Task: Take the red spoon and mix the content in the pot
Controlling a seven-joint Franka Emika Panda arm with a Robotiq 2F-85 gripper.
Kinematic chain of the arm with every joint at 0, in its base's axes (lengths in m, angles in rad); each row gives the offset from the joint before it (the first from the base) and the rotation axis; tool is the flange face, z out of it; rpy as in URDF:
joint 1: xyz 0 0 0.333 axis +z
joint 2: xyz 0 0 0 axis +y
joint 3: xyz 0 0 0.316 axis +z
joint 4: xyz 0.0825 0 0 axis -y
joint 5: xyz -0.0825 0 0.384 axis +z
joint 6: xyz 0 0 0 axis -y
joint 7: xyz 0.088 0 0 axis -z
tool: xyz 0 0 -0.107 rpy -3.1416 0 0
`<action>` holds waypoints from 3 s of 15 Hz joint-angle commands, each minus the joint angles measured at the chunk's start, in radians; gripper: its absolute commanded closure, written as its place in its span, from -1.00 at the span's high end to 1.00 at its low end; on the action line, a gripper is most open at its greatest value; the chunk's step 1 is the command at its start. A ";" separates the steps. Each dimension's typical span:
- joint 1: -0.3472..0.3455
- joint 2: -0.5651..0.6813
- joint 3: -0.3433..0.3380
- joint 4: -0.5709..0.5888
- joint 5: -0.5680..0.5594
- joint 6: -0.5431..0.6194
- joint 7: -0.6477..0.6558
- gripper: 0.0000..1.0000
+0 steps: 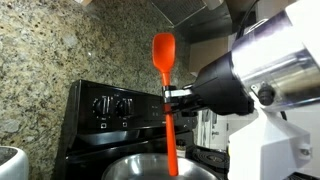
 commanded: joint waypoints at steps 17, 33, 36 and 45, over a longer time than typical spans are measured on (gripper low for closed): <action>-0.007 0.056 0.000 0.117 0.048 0.006 -0.055 -0.92; -0.035 0.061 -0.010 0.196 0.210 0.262 -0.057 -0.92; -0.043 0.066 -0.011 0.201 0.238 0.324 -0.065 -0.92; -0.065 0.080 -0.030 0.208 0.323 0.457 -0.046 -0.92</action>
